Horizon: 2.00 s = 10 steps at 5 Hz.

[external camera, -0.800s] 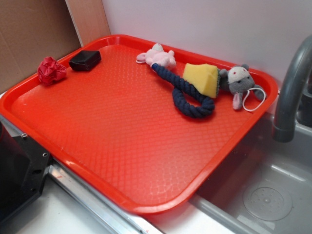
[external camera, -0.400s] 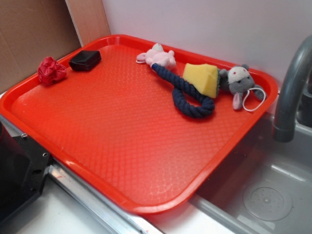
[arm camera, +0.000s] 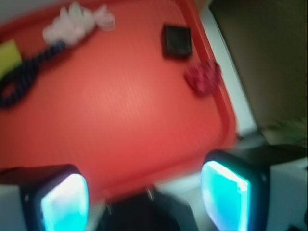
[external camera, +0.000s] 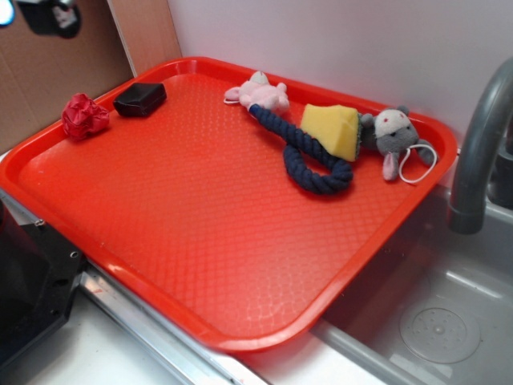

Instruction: Grab the black box.

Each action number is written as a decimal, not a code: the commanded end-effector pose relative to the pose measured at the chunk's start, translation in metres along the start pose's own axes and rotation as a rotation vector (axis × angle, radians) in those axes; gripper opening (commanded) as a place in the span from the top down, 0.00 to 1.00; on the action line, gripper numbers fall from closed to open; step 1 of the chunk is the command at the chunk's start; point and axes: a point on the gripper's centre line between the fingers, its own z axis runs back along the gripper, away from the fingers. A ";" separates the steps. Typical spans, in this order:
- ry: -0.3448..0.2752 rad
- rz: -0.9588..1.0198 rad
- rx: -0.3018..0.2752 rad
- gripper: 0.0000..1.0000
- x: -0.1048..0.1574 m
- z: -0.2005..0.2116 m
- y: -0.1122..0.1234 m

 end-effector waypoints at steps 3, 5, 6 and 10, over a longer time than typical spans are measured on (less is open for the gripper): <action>-0.022 0.001 0.002 0.00 0.006 0.003 0.003; -0.013 0.062 0.035 0.00 0.048 -0.054 0.028; 0.013 0.084 0.132 0.00 0.055 -0.083 0.046; 0.145 0.014 0.076 0.00 0.114 -0.143 0.078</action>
